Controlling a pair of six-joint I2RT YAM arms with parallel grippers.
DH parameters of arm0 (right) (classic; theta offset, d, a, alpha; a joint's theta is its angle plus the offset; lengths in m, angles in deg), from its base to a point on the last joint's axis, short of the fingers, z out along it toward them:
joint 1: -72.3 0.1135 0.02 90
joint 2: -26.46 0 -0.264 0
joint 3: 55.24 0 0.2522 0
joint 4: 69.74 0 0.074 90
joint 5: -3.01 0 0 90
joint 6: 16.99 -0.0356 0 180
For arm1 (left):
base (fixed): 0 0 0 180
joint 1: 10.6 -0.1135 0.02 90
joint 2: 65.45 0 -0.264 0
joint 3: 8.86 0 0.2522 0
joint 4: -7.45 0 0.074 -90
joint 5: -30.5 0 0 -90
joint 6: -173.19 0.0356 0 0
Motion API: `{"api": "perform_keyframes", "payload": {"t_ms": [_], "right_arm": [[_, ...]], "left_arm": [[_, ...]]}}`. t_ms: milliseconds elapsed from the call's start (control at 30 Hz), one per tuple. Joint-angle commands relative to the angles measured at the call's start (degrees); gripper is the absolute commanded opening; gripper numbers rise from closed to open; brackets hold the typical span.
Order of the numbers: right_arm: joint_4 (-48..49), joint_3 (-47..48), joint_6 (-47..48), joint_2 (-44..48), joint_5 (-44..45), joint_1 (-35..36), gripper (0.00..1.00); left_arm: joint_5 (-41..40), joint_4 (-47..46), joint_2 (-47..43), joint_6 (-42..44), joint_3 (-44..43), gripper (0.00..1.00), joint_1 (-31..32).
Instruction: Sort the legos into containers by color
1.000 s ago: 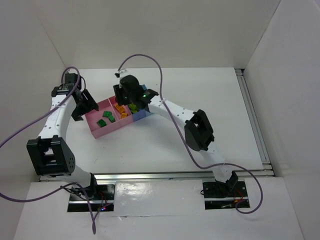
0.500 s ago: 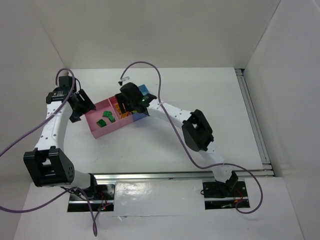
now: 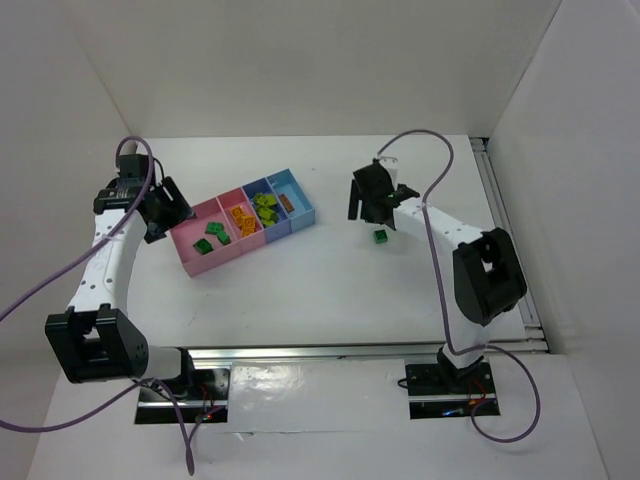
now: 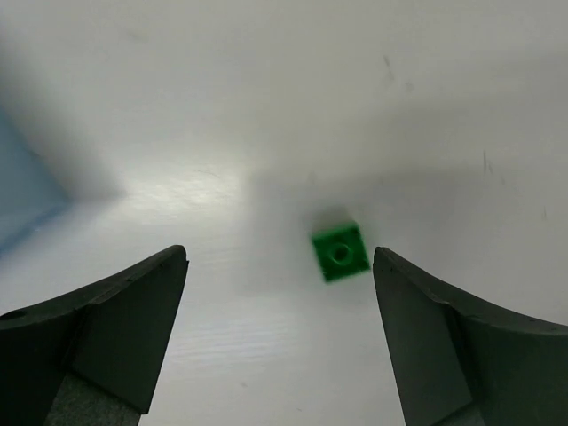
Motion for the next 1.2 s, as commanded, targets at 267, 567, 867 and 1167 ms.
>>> {"api": "perform_keyframes", "payload": {"t_ms": [267, 567, 867, 1167], "right_arm": [[-4.27, -7.85, -0.26, -6.07, -2.44, -4.25, 0.92], [-0.13, -6.19, 2.73, -9.23, -3.93, -7.24, 0.65], [1.98, -6.71, 3.96, -7.92, -4.46, -6.71, 0.37], [-0.65, 3.28, 6.24, -3.43, -1.38, 4.69, 0.30]], "left_arm": [[2.07, -1.43, 2.05, 1.02, -0.60, 0.81, 1.18], [2.07, -1.43, 3.10, 1.02, -1.13, 0.81, 1.71], [4.88, -2.48, 4.16, 0.49, -1.13, 0.80, 2.23], [4.80, -2.48, 3.54, -1.17, -2.18, 0.81, 2.23]]}}
